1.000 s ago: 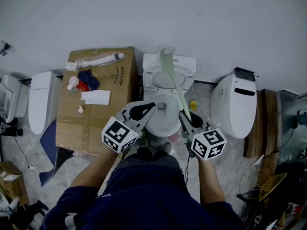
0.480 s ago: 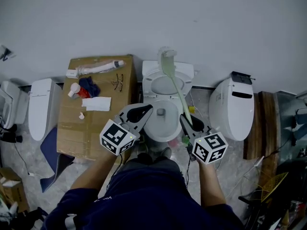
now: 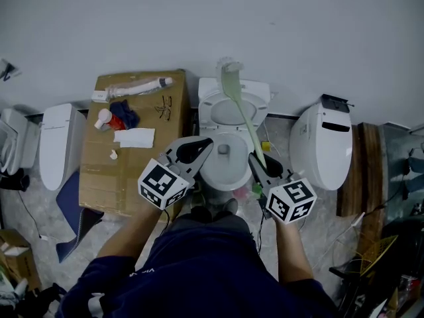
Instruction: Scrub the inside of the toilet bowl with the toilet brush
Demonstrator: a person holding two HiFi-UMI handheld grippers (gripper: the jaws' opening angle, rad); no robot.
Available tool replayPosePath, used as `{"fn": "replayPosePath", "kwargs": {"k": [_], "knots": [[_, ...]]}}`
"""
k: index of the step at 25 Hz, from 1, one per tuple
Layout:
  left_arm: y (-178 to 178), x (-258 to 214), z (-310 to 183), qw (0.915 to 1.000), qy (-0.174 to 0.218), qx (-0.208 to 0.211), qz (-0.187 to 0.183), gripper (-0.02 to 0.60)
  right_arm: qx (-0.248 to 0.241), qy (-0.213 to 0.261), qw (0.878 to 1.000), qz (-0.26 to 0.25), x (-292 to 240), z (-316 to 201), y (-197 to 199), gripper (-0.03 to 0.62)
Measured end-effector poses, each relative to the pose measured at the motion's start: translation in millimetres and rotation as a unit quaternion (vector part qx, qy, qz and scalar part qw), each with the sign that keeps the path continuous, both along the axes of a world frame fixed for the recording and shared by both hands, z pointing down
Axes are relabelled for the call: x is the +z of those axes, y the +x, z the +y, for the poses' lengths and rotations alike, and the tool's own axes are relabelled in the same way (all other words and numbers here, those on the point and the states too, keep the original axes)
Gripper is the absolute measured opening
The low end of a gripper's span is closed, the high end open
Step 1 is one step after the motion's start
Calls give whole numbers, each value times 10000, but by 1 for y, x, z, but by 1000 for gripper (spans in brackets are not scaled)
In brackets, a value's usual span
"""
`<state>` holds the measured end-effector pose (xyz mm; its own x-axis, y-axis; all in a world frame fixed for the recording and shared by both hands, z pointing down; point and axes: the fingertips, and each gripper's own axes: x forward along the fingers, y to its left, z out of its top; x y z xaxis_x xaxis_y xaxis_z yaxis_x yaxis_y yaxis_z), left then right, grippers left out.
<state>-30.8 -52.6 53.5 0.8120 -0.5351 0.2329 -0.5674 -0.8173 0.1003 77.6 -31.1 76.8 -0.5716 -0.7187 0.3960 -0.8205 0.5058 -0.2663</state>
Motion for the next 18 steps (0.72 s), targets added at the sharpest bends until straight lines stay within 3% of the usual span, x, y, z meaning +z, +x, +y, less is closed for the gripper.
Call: {"fn": "replayPosePath", "kwargs": {"k": [18], "knots": [[4,8,4,10000,-80,11,25,35,-6,-48,10000,2,5,5,-1,55]]}}
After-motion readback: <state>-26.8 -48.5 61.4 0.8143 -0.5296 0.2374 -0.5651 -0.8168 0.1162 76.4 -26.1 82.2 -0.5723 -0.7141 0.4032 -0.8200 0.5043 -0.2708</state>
